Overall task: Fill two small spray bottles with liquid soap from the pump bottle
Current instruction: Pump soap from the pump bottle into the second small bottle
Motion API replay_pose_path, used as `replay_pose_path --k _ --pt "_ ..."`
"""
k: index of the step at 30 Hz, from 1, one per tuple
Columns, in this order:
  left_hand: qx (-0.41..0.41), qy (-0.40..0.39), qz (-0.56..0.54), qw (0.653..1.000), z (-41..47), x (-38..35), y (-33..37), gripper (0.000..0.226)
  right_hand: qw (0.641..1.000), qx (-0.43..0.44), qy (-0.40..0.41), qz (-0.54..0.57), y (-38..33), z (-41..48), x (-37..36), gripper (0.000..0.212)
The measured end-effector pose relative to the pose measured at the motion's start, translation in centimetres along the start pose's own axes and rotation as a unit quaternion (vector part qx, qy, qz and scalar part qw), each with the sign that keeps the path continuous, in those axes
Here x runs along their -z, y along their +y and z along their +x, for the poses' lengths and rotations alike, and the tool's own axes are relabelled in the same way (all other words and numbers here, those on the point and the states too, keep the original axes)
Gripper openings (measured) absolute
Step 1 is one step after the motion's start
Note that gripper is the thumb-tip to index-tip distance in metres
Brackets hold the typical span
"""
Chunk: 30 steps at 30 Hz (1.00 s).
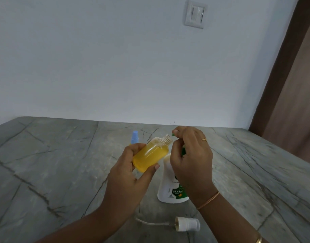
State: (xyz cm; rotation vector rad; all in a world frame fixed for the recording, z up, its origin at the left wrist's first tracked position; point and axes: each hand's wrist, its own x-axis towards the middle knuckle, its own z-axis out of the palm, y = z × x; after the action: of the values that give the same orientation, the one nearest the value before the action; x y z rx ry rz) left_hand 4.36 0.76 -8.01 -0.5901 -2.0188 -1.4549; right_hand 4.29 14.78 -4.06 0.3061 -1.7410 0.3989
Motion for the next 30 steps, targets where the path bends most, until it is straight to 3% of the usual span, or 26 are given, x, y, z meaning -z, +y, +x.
replay_pose_path --k 30 --pt "0.005 0.0 0.001 1.0 0.04 -0.06 0.05 0.037 1.0 -0.009 -0.016 -0.012 -0.26 0.37 0.15 0.021"
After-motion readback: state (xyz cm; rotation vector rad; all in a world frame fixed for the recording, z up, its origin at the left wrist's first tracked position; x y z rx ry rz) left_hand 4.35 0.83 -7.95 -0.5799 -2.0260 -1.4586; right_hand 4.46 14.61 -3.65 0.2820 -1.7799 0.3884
